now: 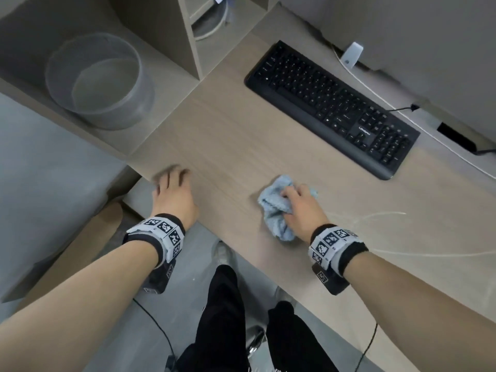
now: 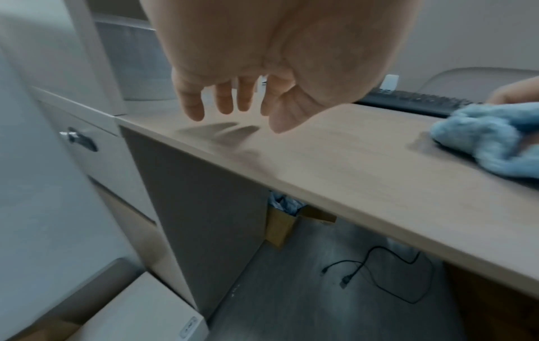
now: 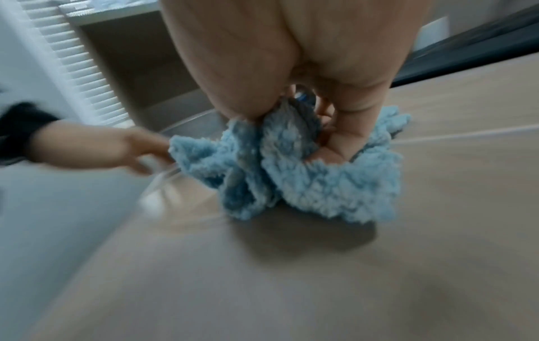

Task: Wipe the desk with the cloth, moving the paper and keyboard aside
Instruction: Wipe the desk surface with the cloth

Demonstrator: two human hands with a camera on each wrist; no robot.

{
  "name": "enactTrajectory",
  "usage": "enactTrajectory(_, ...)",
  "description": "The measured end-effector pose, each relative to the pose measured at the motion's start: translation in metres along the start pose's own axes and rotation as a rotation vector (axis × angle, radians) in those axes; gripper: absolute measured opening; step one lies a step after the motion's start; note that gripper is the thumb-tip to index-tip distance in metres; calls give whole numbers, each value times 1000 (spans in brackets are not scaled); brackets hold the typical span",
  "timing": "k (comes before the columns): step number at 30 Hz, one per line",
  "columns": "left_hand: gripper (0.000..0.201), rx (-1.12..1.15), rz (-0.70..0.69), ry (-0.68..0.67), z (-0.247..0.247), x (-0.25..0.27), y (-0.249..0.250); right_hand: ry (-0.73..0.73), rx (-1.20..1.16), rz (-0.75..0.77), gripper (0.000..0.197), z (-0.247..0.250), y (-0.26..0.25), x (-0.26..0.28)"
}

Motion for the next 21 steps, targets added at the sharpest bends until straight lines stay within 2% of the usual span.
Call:
enactTrajectory(3, 77, -3, -61, -33, -7, 13, 34, 157, -72, -180, 37, 17, 35, -6)
enactTrajectory(5, 75, -3, -101, -45, -12, 20, 57, 126, -13, -116, 42, 7, 23, -5)
enactTrajectory(8, 77, -26, -137, -52, -20, 24, 82, -57, 43, 72, 57, -20, 2, 17)
enactTrajectory(10, 78, -48, -154, -55, -22, 25, 94, -69, 26, 77, 59, -19, 19, 29)
enactTrajectory(12, 77, -75, -161, -48, -23, 23, 102, -15, -15, 1, 55, -4, 53, 38)
enactTrajectory(16, 74, -92, -176, -53, -22, 13, 114, 150, -92, -251, 46, 35, 121, 52)
enactTrajectory(18, 73, -108, -193, -74, -24, 9, 119, 176, -128, -327, 43, 43, 132, 49)
enactTrajectory(21, 69, -154, -223, -114, -28, 7, 125, 199, -155, -375, 42, 49, 123, 30)
Point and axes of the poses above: each hand's wrist, its own x-axis away from the middle knuckle, its own z-axis out of the back of the hand, y = z × x, the point moved 3 cm from there along -x, towards the middle knuckle
